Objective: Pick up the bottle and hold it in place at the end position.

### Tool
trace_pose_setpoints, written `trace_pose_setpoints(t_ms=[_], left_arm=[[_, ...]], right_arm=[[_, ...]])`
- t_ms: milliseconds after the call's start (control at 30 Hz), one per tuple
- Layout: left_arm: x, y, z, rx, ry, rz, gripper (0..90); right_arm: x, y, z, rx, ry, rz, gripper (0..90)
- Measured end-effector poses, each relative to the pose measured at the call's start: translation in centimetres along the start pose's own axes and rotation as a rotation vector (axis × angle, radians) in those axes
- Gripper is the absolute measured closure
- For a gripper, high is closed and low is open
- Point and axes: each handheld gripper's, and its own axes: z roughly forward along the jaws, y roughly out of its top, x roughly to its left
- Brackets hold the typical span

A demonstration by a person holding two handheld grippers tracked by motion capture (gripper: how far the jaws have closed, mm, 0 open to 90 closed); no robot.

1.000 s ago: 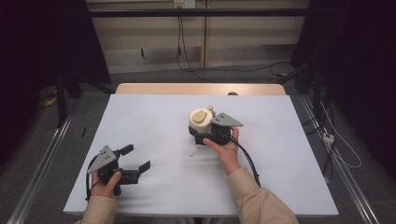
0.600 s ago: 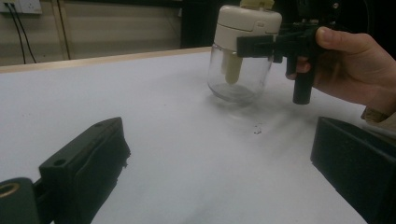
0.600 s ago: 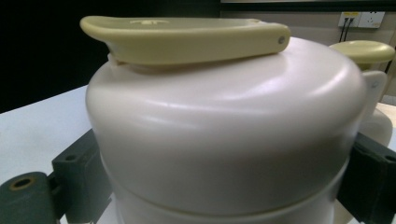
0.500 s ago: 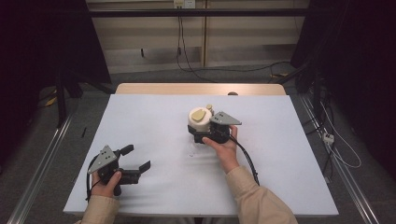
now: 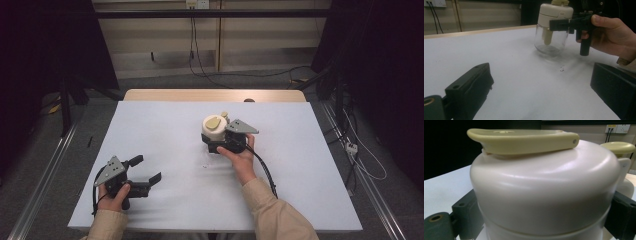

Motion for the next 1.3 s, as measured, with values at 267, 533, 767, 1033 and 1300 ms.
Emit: trace_pose_setpoints(t_ms=[267, 533, 767, 1033, 1300], left_arm=[[0.03, -0.02, 0.01, 0.001, 0.001, 0.001, 3.1], [0.05, -0.01, 0.01, 0.002, -0.001, 0.003, 3.1], [0.06, -0.02, 0.02, 0.003, 0.001, 0.004, 3.1], [0.08, -0.02, 0.05, 0.005, 0.000, 0.005, 3.0], [0.06, -0.03, 0.05, 0.006, 0.003, 0.004, 3.1]], right_arm=[[0.09, -0.19, 0.38, 0.006, 0.002, 0.001, 7.1], [0.12, -0.31, 0.65, 0.010, 0.007, 0.001, 7.1], [0.06, -0.39, 0.64, 0.020, 0.005, -0.003, 7.1], [0.16, -0.46, 0.78, 0.013, 0.010, -0.005, 7.0], [0.10, -0.61, 0.87, 0.021, 0.013, 0.001, 7.0]])
